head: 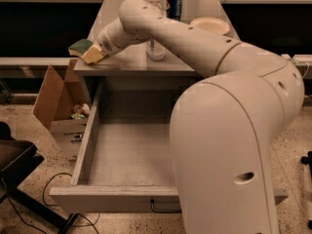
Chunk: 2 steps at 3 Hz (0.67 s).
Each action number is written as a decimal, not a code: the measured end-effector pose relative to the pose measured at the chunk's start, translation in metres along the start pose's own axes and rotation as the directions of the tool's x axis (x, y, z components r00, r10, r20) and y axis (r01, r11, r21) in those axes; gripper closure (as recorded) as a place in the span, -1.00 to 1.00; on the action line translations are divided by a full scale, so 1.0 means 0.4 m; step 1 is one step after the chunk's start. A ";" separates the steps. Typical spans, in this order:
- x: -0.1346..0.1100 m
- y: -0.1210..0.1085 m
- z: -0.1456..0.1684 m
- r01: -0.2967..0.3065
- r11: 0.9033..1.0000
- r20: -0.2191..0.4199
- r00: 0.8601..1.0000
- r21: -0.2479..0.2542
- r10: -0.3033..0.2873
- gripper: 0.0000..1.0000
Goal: Place sponge into top drawer
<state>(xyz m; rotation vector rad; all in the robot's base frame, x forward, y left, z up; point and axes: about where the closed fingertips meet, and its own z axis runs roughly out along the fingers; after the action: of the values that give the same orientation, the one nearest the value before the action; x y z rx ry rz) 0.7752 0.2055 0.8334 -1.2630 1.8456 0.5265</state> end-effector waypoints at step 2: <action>0.088 0.119 -0.306 0.030 0.999 -0.018 0.999 0.045 -0.029 1.00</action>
Offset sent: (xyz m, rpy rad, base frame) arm -0.1795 -0.1530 0.0224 -0.0879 -0.0072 -0.0165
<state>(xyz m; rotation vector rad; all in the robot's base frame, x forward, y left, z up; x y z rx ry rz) 0.6785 0.1174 0.8706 -1.2661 1.8398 0.4565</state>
